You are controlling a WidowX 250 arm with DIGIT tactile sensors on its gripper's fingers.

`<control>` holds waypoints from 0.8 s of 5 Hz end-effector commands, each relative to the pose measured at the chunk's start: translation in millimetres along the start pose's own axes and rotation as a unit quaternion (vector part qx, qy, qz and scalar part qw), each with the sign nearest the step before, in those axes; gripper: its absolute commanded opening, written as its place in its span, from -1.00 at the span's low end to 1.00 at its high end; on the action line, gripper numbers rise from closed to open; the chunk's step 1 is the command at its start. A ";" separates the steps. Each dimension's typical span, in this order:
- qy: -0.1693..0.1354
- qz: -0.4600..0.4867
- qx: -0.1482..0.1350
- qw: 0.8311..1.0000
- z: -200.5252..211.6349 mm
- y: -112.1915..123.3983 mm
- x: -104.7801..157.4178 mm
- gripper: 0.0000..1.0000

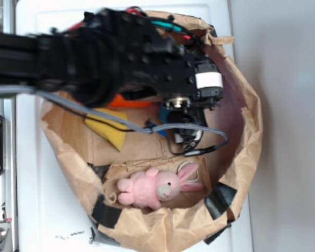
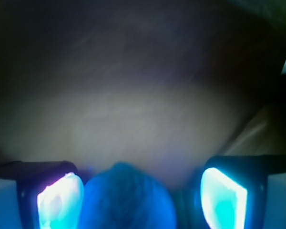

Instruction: Grab the blue ball.

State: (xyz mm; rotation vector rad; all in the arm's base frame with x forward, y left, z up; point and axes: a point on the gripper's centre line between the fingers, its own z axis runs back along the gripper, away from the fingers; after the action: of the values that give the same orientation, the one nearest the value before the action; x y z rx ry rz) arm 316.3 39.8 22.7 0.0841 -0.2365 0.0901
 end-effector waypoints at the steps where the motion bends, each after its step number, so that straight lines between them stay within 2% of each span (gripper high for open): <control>1: -0.023 0.014 -0.007 1.000 10.0 0.4 9.4 -1.00; 3: -0.009 0.030 -0.034 0.999 30.6 0.8 13.4 -1.00; 4: -0.002 0.041 -0.058 0.997 54.4 3.5 12.6 -1.00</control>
State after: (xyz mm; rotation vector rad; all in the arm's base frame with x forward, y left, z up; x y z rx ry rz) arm 302.3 31.3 52.9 -0.0542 -0.1590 0.1473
